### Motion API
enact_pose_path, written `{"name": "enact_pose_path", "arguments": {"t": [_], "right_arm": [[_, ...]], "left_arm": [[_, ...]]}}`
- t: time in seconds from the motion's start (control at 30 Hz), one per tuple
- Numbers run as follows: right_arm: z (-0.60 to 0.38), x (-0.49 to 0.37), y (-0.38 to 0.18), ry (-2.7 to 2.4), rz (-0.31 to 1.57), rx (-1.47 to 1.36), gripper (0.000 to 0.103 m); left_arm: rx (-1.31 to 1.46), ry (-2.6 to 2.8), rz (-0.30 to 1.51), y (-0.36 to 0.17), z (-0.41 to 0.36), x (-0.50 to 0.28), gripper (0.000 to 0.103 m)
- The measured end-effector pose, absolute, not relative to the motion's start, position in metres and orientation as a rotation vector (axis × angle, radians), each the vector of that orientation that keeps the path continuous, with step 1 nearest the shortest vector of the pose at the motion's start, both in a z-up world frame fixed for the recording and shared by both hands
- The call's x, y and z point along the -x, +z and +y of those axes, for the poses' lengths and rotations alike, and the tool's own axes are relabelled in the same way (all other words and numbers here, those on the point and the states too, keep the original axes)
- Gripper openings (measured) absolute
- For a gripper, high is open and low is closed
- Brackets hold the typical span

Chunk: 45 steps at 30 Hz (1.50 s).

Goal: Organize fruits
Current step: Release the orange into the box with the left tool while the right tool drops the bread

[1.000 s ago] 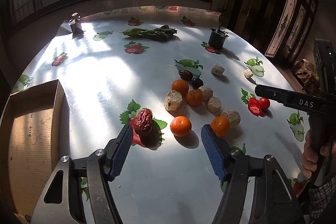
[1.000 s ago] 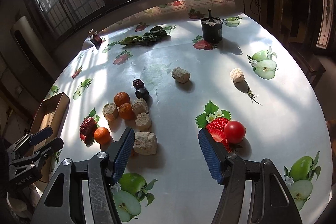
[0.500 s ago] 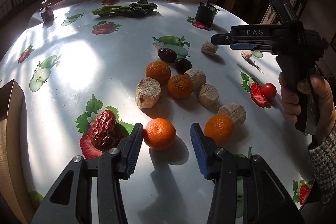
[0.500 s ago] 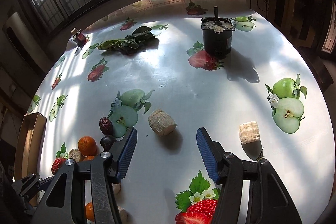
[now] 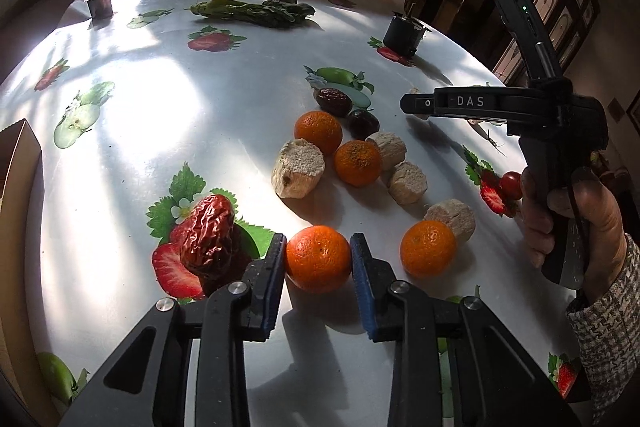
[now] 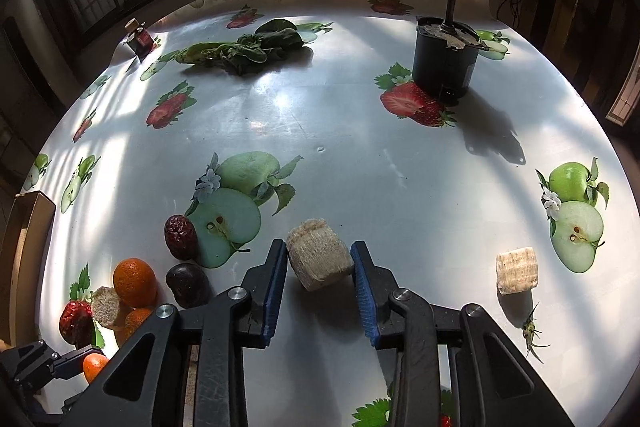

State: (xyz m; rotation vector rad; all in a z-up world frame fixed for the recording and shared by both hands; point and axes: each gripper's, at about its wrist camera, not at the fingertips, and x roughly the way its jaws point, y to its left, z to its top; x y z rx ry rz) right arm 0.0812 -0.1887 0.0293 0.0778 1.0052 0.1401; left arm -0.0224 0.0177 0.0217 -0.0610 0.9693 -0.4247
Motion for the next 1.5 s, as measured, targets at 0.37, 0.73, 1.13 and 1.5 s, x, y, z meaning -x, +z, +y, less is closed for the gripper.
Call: {"name": "enact_pose_path", "arguments": {"t": [0.37,0.73,1.13,1.5], "right_arm": [[-0.175,0.011,0.081,0.143,0.909,-0.132,0.035],[-0.056,0.055,0.119,0.412,0.884,-0.118,0.035],[0.082,-0.006,0.131,0.74,0.975,-0.292,0.036],[0.187,-0.059,0.055,0.687,1.12,-0.115,0.036]], "left_arm": [[0.142,-0.412,0.85,0.07,0.066,0.066,0.031],[0.21,-0.18,0.754,0.095,0.194,0.101,0.031],[0.273,0.036,0.754,0.117,0.319,0.045,0.031],[0.302,0.147,0.993,0.042,0.369,-0.044,0.031]]}}
